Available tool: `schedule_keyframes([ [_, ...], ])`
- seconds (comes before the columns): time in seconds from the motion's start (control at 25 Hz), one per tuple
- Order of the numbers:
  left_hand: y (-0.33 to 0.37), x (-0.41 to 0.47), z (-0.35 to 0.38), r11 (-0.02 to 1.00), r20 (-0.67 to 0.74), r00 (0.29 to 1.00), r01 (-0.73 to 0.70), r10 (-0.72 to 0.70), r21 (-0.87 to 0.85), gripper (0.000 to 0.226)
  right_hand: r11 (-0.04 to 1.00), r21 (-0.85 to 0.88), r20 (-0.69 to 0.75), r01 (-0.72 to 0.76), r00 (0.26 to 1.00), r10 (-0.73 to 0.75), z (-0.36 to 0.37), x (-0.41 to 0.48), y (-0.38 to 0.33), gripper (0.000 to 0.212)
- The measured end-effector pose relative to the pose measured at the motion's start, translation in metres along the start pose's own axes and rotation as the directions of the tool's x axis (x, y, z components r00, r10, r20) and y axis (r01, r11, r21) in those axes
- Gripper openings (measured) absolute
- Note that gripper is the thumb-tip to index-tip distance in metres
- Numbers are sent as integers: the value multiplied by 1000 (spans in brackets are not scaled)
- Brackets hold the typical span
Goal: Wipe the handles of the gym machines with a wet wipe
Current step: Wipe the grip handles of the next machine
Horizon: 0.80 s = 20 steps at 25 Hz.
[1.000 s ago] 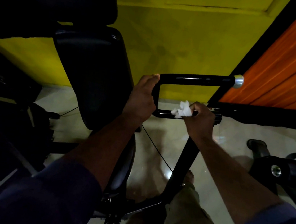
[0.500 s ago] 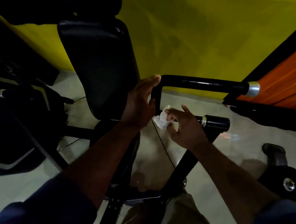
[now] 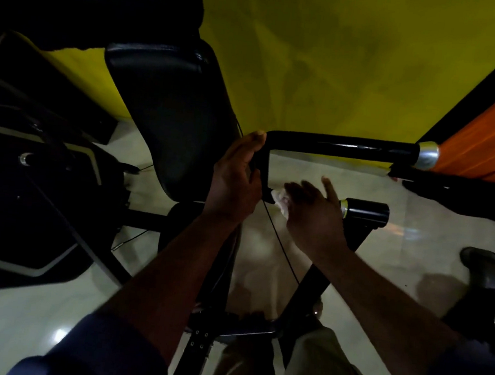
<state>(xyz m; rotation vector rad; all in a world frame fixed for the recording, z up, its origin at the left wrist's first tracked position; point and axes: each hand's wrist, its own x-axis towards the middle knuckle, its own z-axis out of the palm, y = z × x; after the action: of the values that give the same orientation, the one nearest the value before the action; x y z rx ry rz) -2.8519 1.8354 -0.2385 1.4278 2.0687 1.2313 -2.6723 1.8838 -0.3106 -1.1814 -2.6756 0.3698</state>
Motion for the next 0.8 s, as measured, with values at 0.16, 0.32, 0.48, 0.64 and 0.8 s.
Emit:
schedule_keyframes([
  [0.16, 8, 1, -14, 979, 119, 989, -103, 83, 177, 70, 972, -115, -39, -205, 979, 202, 4, -5, -21, 42],
  [0.32, 11, 8, -17, 880, 359, 895, -375, 263, 291, 86, 987, 16, 65, -158, 986, 156, 16, 13, -67, 65],
  [0.48, 13, 3, -11, 735, 444, 825, -536, 350, 415, 103, 984, -177, 29, -6, 1000, 11, -11, -44, 27, 67],
  [0.64, 15, 5, -12, 691, 499, 805, -559, 321, 457, 117, 959, -252, -71, -132, 991, 117, -18, -54, 44, 61],
  [0.8, 18, 9, -15, 712, 558, 792, -539, 247, 450, 120, 987, -84, -96, -137, 987, 128, 28, -15, -32, 68],
])
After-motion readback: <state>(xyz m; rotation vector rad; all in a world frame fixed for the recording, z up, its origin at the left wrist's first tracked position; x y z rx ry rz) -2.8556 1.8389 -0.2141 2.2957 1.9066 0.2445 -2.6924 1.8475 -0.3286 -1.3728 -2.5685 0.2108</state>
